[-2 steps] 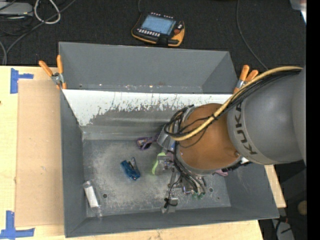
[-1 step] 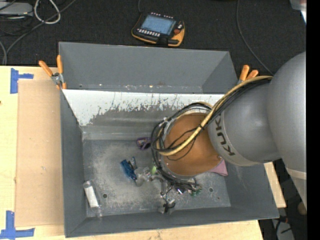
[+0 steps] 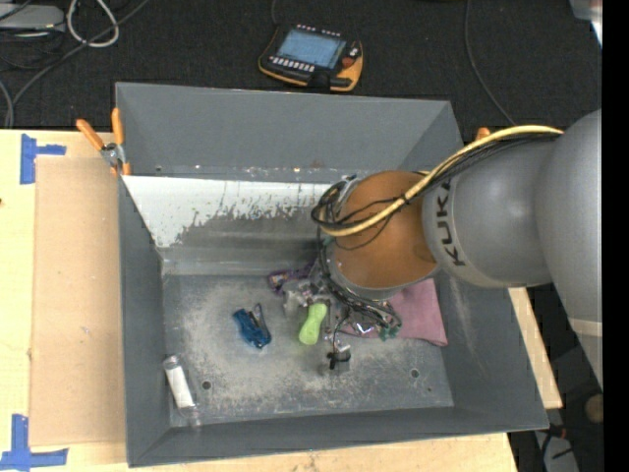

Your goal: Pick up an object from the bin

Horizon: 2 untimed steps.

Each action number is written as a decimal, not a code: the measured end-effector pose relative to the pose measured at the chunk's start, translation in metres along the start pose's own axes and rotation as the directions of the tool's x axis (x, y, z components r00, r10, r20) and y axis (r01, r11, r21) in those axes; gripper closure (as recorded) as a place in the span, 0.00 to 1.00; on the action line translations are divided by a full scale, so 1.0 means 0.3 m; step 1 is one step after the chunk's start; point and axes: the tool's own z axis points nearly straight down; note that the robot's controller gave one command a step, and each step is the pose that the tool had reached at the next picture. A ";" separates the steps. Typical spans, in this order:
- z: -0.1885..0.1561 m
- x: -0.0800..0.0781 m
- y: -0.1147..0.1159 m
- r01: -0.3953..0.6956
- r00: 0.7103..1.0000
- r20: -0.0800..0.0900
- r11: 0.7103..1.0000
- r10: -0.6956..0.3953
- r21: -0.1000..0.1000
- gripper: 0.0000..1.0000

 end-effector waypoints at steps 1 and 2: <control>-0.100 -0.145 -0.072 0.352 0.936 0.002 0.936 -0.352 -0.004 0.00; 0.002 -0.009 -0.165 0.091 0.996 -0.002 0.996 -0.091 -0.003 0.00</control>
Offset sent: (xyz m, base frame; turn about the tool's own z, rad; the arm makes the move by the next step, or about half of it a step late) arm 0.0226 -0.0443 0.0002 -0.0941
